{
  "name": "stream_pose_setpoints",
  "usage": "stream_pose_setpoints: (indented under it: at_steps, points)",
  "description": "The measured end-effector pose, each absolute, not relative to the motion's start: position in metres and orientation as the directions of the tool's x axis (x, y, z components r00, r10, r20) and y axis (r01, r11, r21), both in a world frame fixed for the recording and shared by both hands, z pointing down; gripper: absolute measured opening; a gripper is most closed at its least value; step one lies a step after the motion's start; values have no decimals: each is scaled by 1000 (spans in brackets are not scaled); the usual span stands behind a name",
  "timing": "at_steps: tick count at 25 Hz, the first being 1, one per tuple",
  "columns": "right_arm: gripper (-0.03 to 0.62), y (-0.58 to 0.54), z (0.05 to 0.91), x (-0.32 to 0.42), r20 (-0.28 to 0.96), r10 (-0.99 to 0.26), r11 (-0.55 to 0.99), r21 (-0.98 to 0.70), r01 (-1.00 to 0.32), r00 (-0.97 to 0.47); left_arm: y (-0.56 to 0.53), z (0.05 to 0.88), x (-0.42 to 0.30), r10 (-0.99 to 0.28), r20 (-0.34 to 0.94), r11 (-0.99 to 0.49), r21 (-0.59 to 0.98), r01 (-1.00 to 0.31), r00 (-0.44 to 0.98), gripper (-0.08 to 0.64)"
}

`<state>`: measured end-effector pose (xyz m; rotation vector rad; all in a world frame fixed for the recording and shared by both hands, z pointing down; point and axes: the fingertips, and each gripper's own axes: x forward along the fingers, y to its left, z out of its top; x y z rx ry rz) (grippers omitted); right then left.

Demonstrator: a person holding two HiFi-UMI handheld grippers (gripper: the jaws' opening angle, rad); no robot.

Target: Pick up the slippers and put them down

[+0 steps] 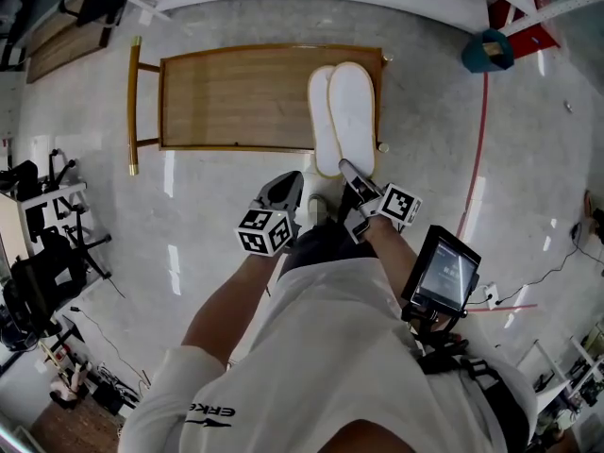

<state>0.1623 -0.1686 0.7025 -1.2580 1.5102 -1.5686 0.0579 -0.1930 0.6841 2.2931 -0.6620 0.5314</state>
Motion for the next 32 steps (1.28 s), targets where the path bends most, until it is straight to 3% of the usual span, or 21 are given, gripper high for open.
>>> stream_pose_setpoints:
  at_steps: [20,32]
  points:
    - [54,-191,506,166,-76,-907,227,-918,-326,-415,-234,531,51,-521,224,-666,497,-556,824,4]
    - [54,-174,442,176,-140,-901,311,-869,-386,-411,-229,469,53,-571,92,-694,476,-540,816,3]
